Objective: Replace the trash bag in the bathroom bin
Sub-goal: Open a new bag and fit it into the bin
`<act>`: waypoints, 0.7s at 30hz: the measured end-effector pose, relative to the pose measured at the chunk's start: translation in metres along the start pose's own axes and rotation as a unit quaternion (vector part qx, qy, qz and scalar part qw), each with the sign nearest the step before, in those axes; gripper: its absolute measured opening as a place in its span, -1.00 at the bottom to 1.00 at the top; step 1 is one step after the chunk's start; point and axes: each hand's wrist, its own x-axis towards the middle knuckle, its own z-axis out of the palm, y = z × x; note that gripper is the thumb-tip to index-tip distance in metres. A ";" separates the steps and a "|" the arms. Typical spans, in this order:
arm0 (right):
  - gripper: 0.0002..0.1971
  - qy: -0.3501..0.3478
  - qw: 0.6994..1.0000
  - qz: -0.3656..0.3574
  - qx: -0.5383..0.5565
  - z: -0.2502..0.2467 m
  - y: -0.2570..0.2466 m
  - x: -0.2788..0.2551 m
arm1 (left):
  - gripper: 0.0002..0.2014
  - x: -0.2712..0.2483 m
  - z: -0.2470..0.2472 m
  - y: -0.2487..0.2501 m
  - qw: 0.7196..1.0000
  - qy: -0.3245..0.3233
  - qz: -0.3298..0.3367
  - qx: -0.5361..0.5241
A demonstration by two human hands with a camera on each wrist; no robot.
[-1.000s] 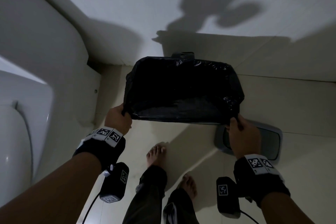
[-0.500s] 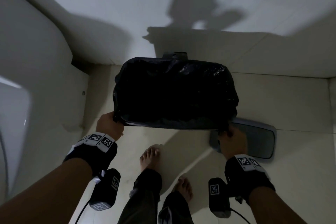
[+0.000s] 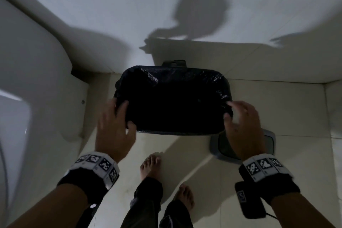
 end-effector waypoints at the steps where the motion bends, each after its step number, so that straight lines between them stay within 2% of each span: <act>1: -0.65 -0.043 0.996 -0.053 -0.060 -0.001 -0.002 0.000 | -0.48 0.000 0.002 0.003 0.997 -0.032 0.036 0.055; 3: -0.68 -0.102 0.975 -0.106 -0.166 -0.002 -0.002 0.000 | -0.47 0.001 0.004 0.009 0.987 -0.107 0.024 0.119; 5: -0.69 -0.125 0.955 -0.118 -0.242 -0.006 -0.003 0.003 | -0.45 0.004 0.003 0.013 0.977 -0.162 -0.015 0.134; 9: -0.66 -0.169 0.925 -0.145 -0.309 -0.012 -0.037 0.024 | -0.52 0.009 -0.003 0.018 0.969 -0.171 -0.007 0.180; 12: -0.69 -0.264 0.893 -0.184 -0.314 0.000 -0.074 0.048 | -0.55 0.009 -0.002 0.022 0.961 -0.144 0.101 0.213; 13: -0.67 -0.300 0.883 -0.201 -0.300 0.007 -0.085 0.057 | -0.55 0.011 -0.001 0.025 0.960 -0.139 0.137 0.201; 15: -0.64 -0.359 0.872 -0.205 -0.263 0.025 -0.102 0.073 | -0.48 0.019 0.002 0.035 0.964 -0.152 0.168 0.137; 18: -0.71 -0.424 0.862 -0.148 -0.235 0.060 -0.108 0.096 | -0.45 0.033 0.011 0.045 0.962 -0.209 0.148 0.094; 21: -0.74 -0.446 0.855 -0.119 -0.236 0.092 -0.101 0.112 | -0.49 0.040 0.015 0.046 0.950 -0.280 0.104 0.095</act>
